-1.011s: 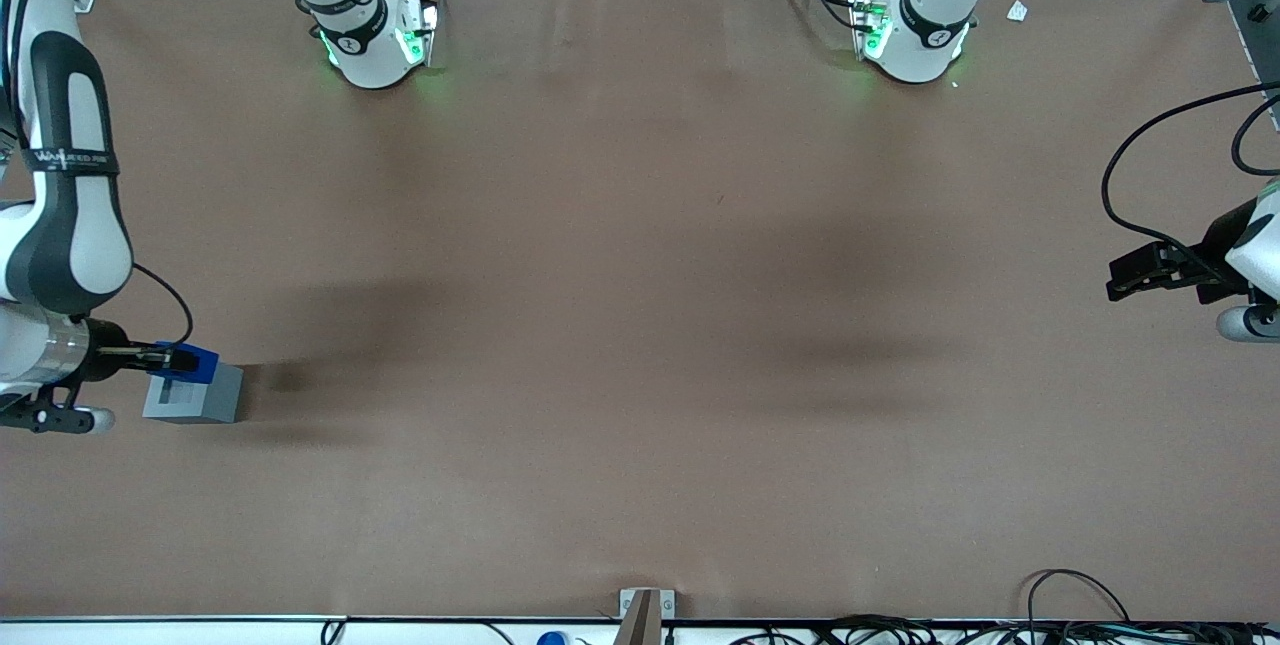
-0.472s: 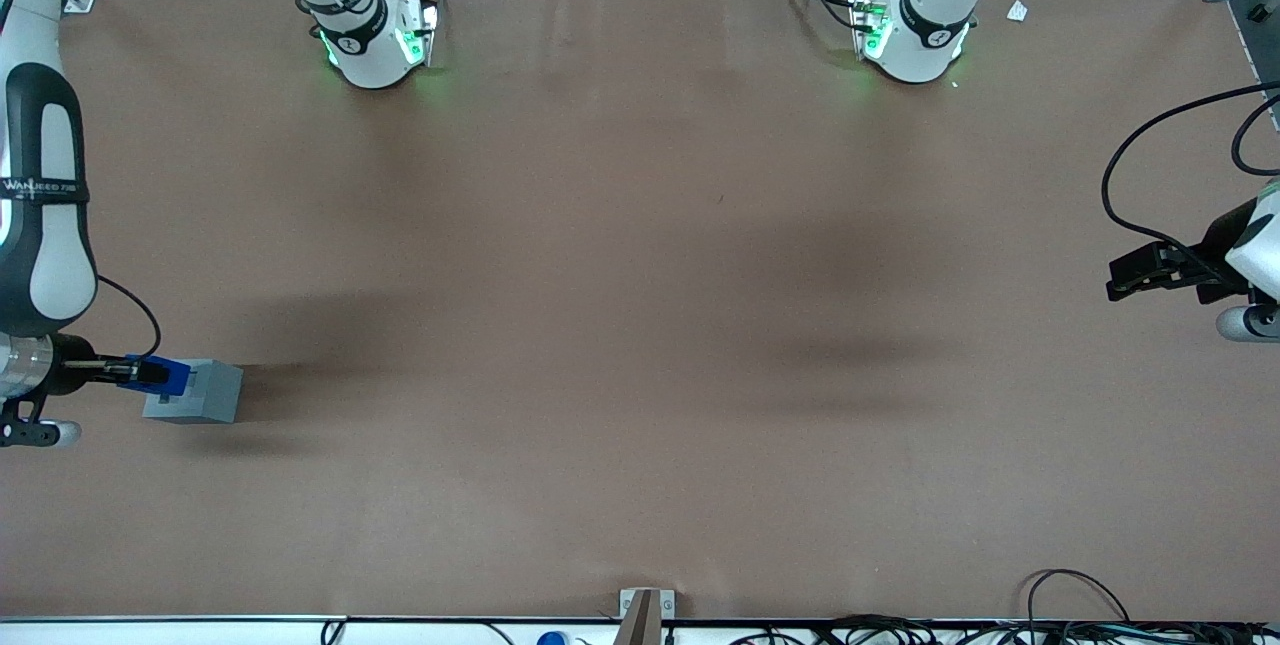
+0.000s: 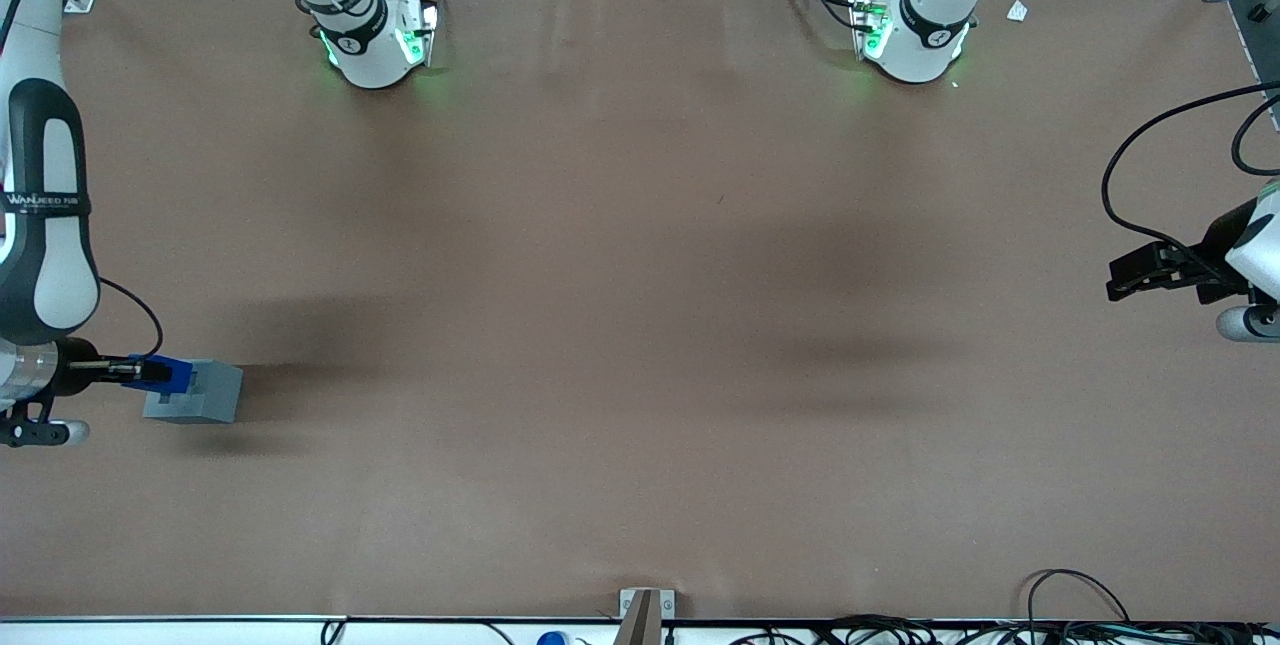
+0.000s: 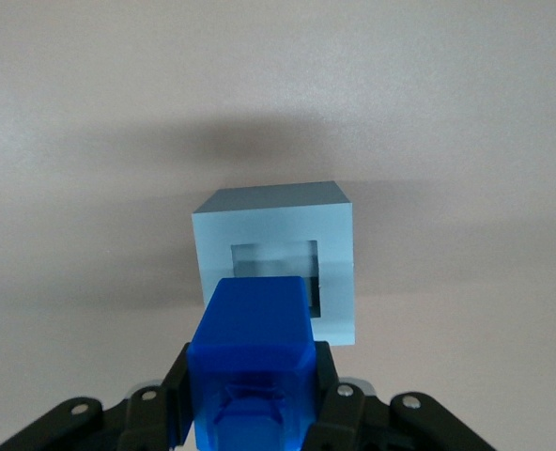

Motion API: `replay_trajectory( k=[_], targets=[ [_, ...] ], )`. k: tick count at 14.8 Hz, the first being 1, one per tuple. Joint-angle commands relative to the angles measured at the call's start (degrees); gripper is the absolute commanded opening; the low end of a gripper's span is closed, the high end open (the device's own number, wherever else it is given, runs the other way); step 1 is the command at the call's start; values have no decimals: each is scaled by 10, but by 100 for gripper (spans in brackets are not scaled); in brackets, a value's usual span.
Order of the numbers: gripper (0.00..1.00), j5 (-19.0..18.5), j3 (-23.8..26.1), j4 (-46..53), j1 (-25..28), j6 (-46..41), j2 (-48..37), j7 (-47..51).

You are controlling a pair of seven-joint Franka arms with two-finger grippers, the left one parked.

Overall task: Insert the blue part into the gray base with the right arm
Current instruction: 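Carry the blue block over the gray base's square opening, then lower the blue block into the gray base opening with the right gripper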

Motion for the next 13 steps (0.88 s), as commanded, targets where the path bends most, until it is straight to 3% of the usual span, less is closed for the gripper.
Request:
replay_trajectory(
  k=[1, 13],
  targets=[
    [7, -7, 9, 15, -9, 11, 12, -7],
    [7, -8, 9, 19, -9, 24, 23, -16]
  ],
)
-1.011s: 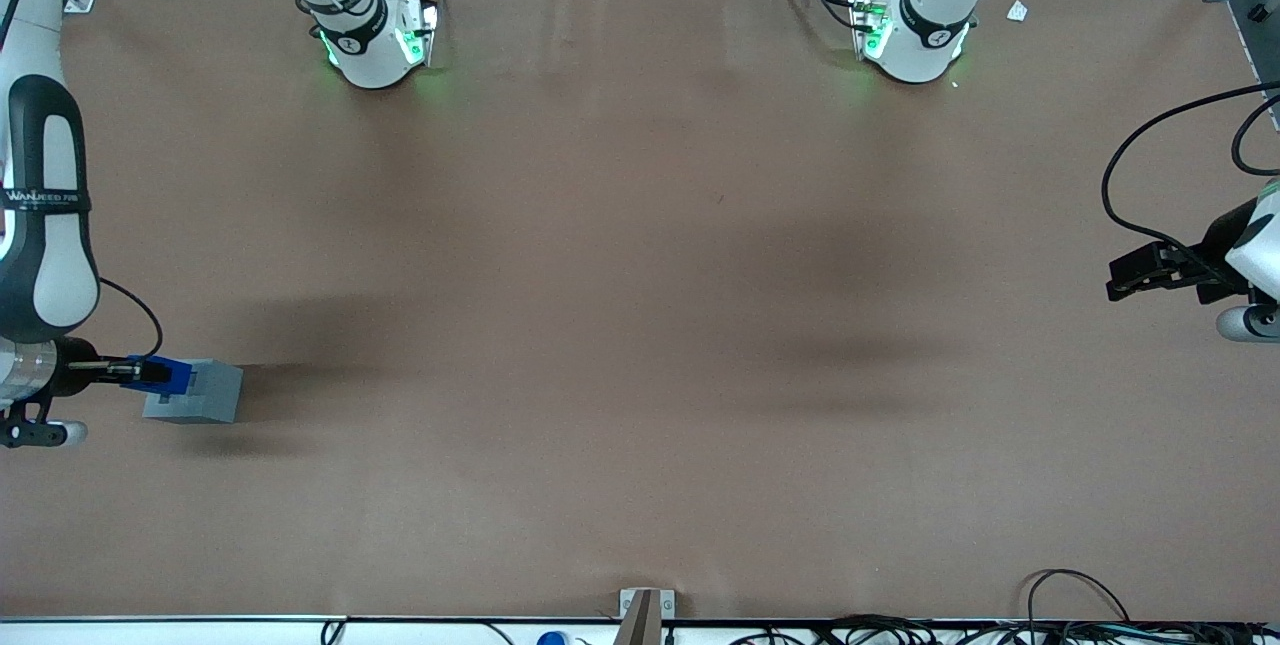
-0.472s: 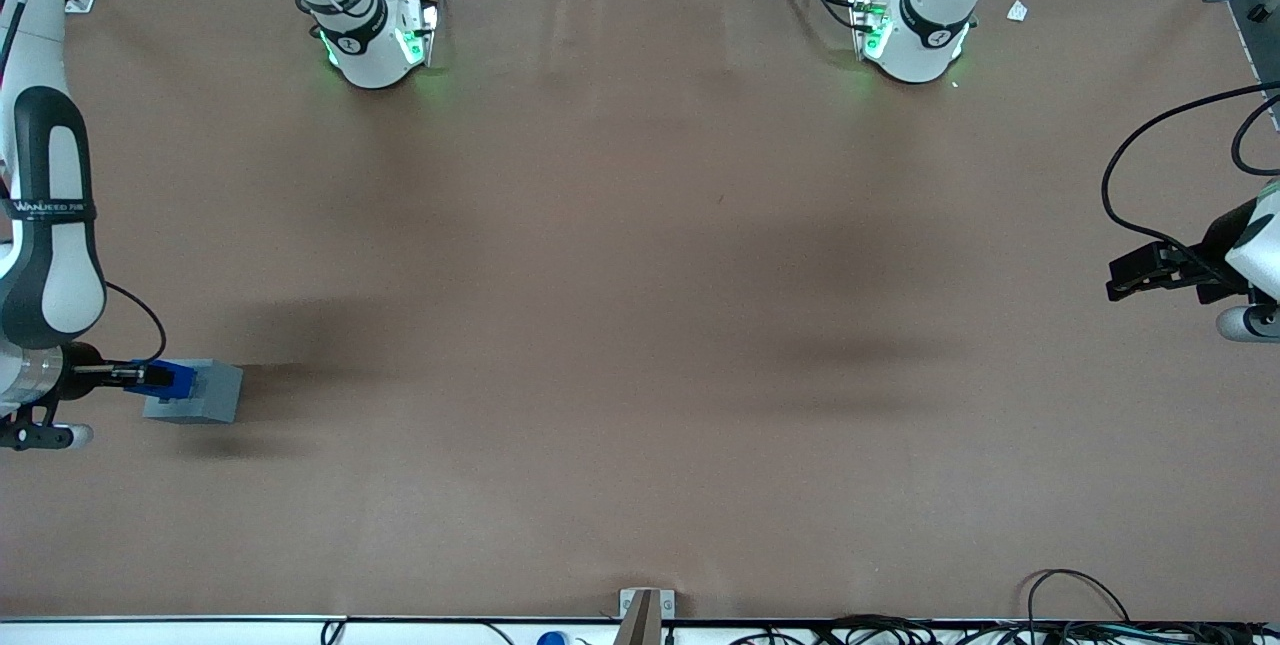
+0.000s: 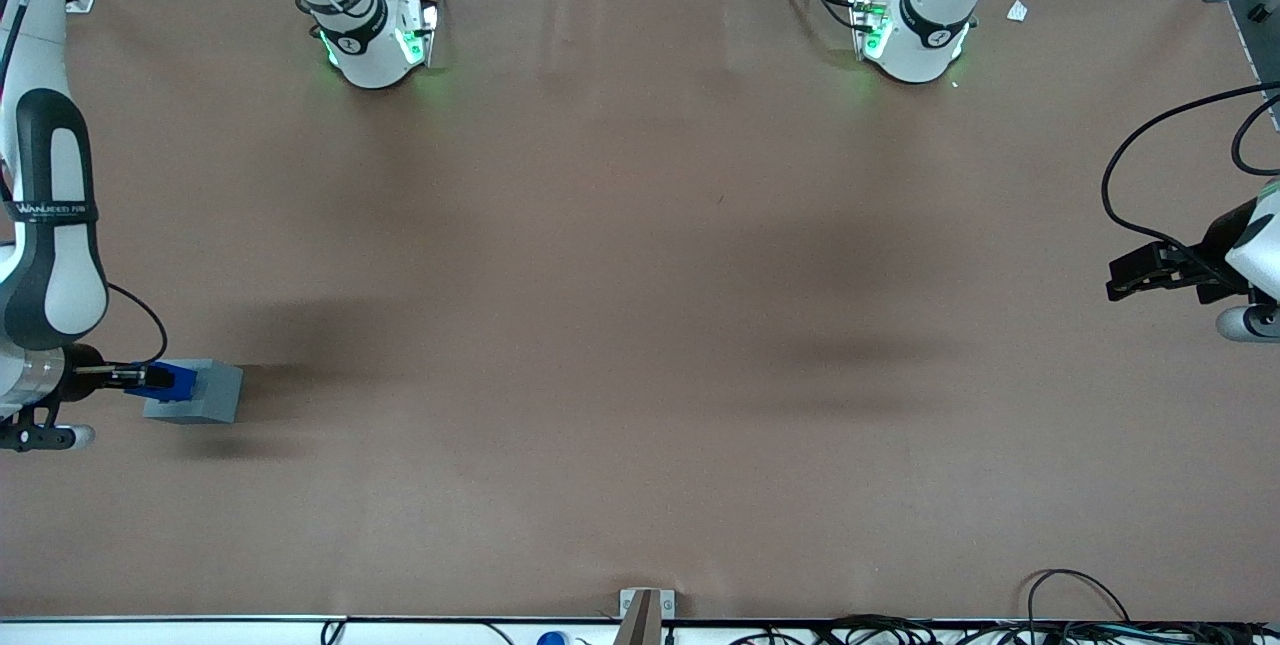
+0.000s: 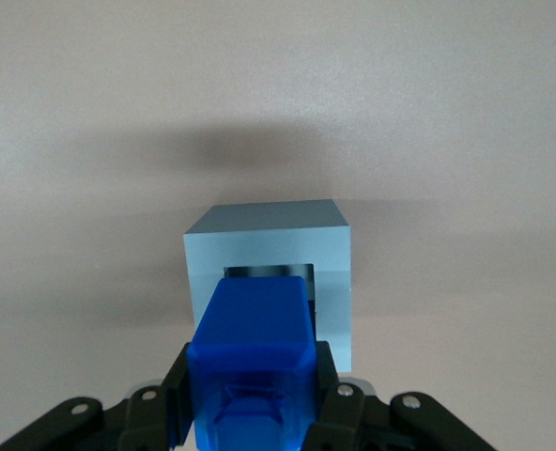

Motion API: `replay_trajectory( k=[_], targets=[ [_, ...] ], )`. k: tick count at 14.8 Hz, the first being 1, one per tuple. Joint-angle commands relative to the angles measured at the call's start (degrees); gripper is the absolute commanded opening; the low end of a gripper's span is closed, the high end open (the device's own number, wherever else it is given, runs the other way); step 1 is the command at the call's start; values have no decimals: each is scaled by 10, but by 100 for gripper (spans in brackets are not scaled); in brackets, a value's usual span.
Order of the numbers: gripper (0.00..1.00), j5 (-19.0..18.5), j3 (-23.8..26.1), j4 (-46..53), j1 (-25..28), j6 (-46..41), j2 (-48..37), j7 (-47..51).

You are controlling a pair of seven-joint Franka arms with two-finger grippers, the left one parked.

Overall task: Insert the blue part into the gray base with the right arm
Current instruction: 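Lower the blue block into the gray base opening with the right gripper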

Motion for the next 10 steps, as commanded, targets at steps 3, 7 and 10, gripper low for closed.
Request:
replay_trajectory(
  k=[3, 7, 10],
  targets=[
    [7, -7, 9, 18, -8, 0, 13, -6],
    [7, -7, 9, 18, -8, 1, 14, -16],
    [7, -7, 9, 17, -8, 1, 15, -17]
  ],
)
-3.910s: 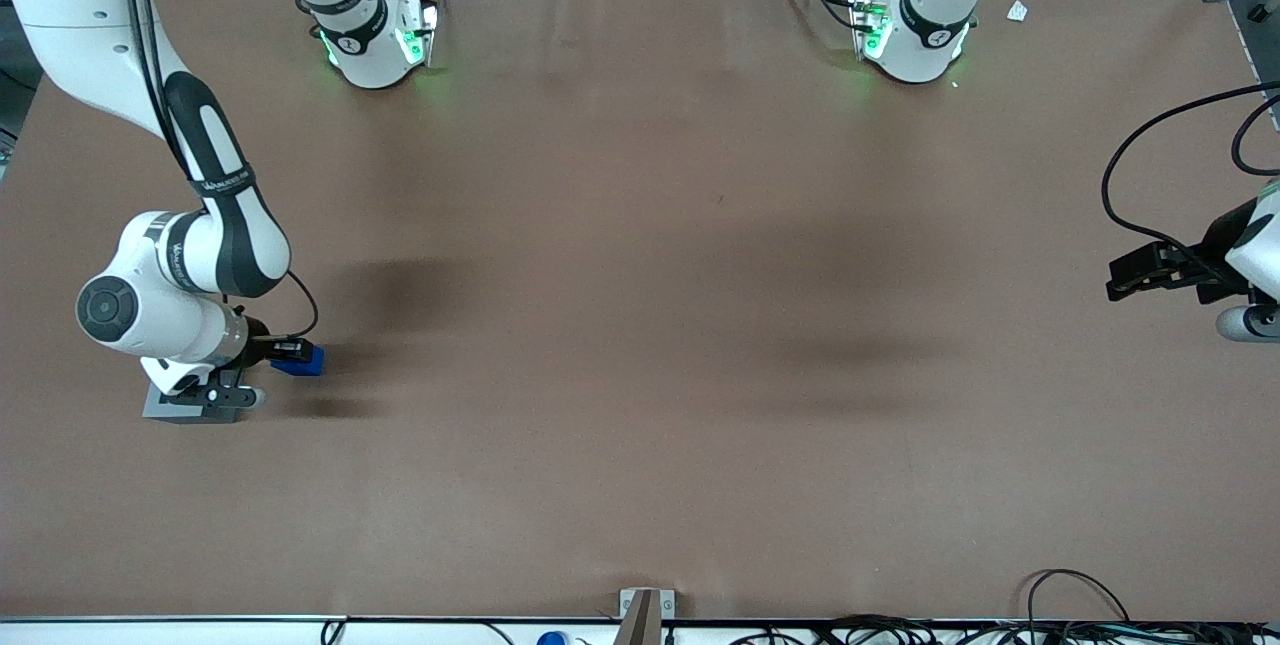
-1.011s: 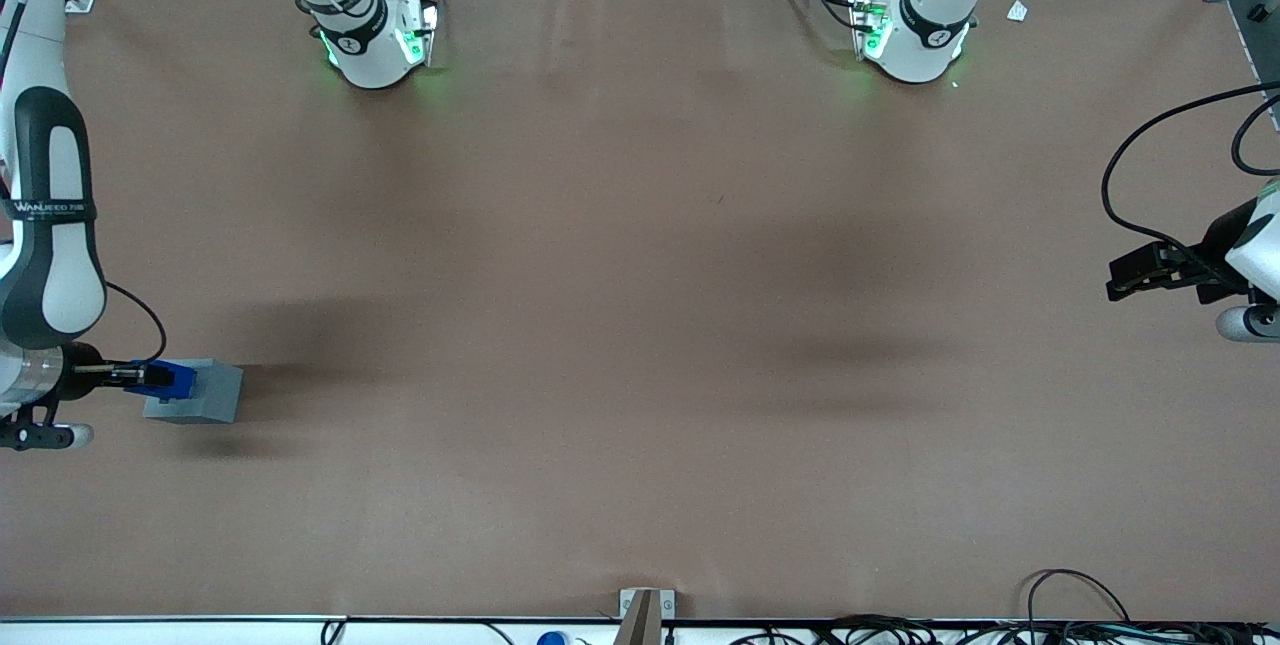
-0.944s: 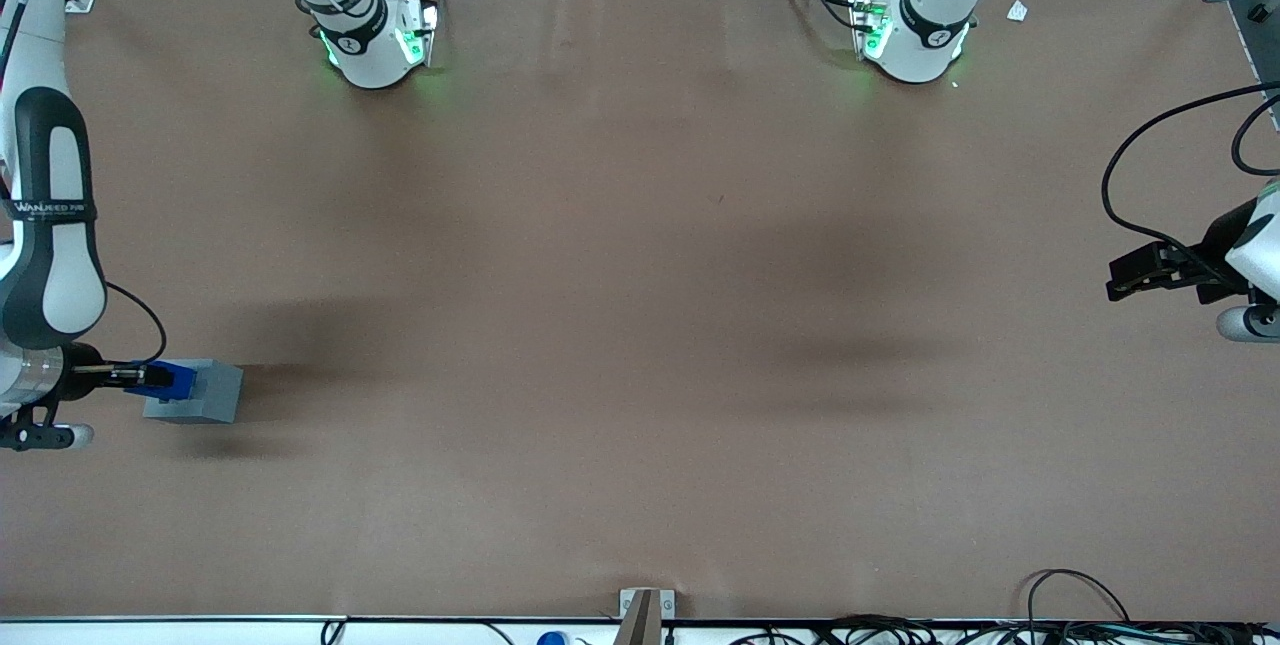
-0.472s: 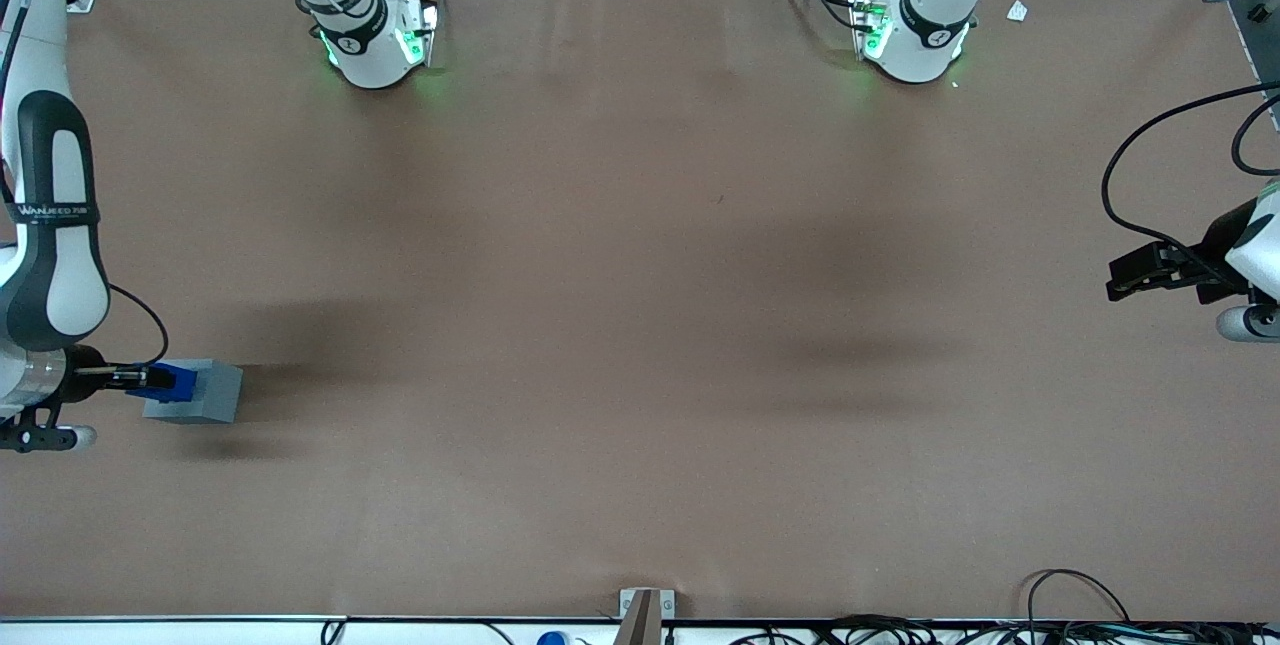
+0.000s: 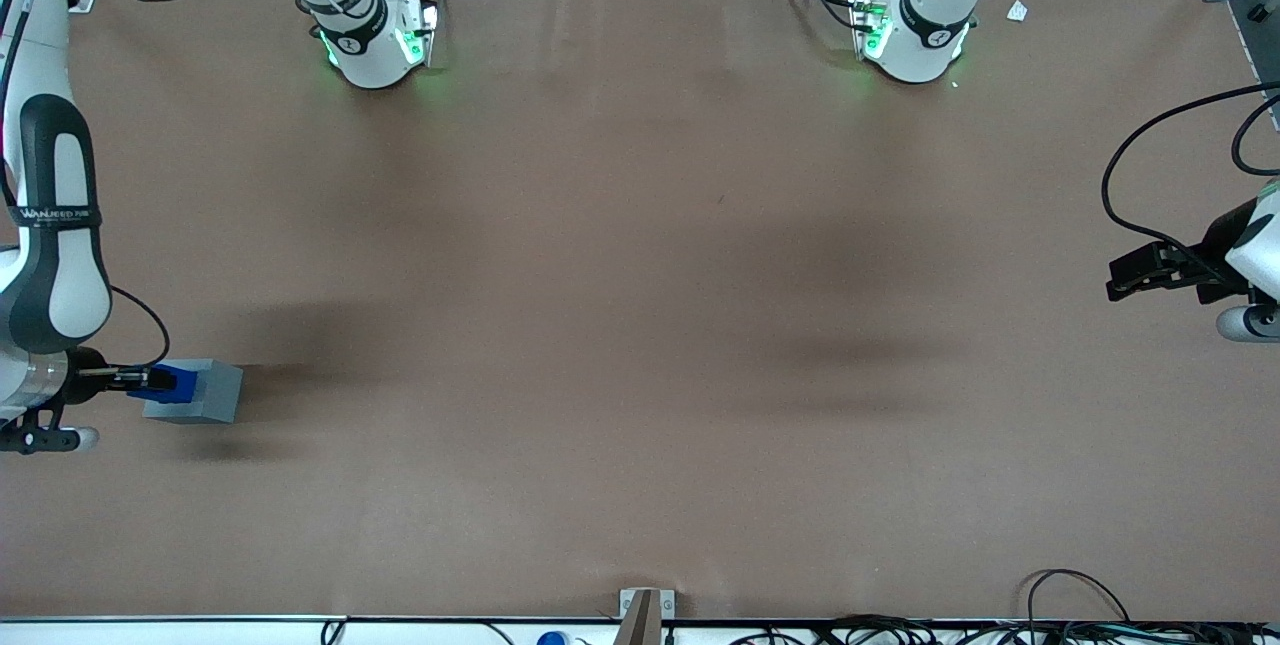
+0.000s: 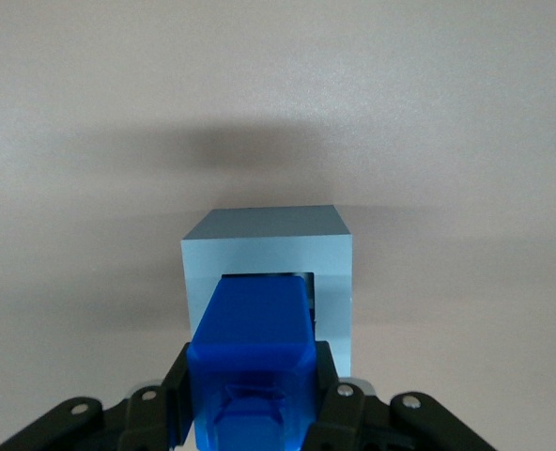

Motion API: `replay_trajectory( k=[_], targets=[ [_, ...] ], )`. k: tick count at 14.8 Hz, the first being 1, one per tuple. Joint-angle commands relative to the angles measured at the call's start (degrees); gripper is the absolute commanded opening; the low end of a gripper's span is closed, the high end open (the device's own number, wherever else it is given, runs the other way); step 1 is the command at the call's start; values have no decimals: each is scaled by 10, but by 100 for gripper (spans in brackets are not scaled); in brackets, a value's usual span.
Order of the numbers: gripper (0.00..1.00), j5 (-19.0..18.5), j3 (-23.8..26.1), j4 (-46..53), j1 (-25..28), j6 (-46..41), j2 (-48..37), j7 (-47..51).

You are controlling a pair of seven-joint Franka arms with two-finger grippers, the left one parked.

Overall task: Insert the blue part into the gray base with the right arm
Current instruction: 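Lower the blue block into the gray base opening with the right gripper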

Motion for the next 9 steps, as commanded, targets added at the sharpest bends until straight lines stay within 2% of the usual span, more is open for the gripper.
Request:
replay_trajectory(
  k=[1, 9],
  targets=[
    [7, -7, 9, 12, -9, -1, 7, -7],
    [7, -6, 9, 11, -14, -2, 7, -17]
  ],
)
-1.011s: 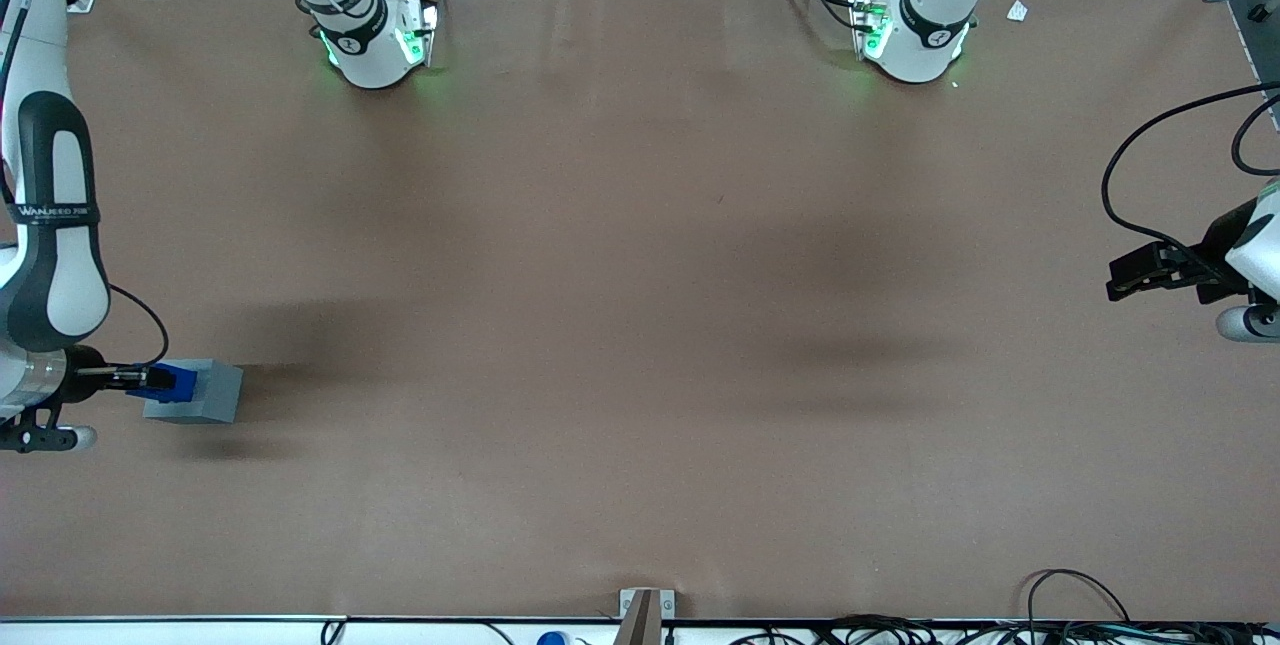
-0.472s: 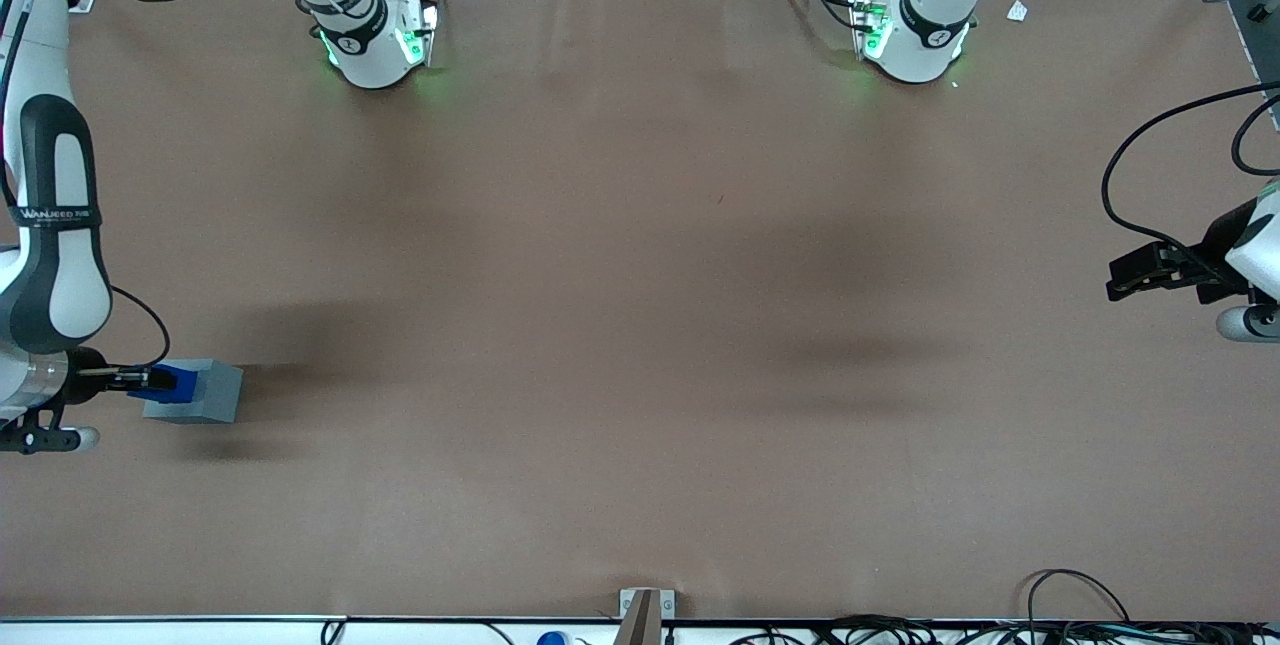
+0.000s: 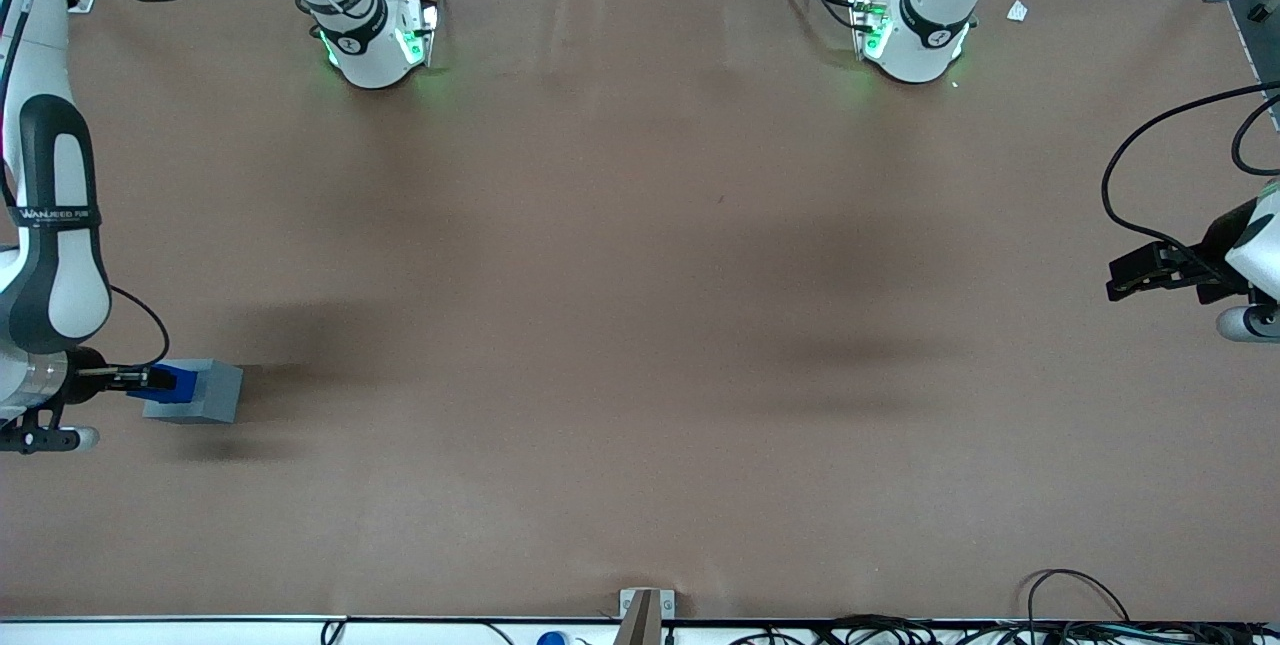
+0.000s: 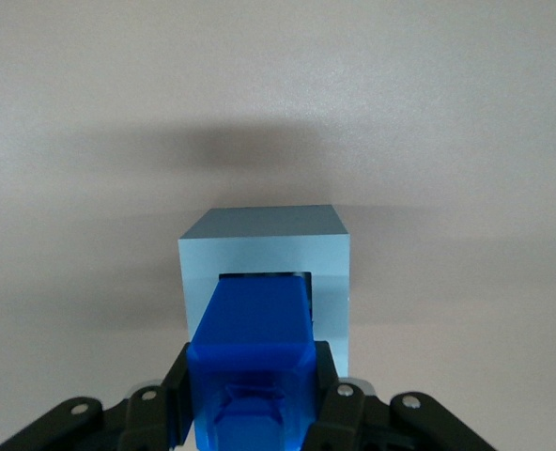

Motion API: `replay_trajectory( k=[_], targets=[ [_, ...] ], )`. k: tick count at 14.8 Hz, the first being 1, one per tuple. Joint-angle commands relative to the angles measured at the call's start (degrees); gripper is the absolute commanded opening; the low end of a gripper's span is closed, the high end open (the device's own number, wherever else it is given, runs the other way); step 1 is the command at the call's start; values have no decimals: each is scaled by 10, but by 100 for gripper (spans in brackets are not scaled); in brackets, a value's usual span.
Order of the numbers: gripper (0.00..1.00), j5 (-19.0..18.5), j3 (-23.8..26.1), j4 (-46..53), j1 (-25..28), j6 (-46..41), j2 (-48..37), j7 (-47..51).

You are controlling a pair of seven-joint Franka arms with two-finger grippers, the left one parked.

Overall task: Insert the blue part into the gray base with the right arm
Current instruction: 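Lower the blue block into the gray base opening with the right gripper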

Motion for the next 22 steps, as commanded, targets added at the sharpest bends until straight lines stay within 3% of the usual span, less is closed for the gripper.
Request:
replay_trajectory(
  k=[1, 9, 14, 15, 16, 17, 18, 22],
  targets=[
    [7, -6, 9, 10, -12, -2, 6, -13],
    [8, -6, 9, 6, -7, -2, 7, -12],
    [15, -6, 9, 6, -11, -1, 15, -13],
    [25, -5, 9, 6, -11, -1, 15, -14],
    [43, -6, 9, 6, -11, -1, 15, -13],
    [78, -5, 9, 6, -11, -1, 15, -12],
    [100, -4, 9, 6, -11, -2, 15, -11],
    [100, -3, 9, 9, -5, -7, 11, -5]
  ],
)
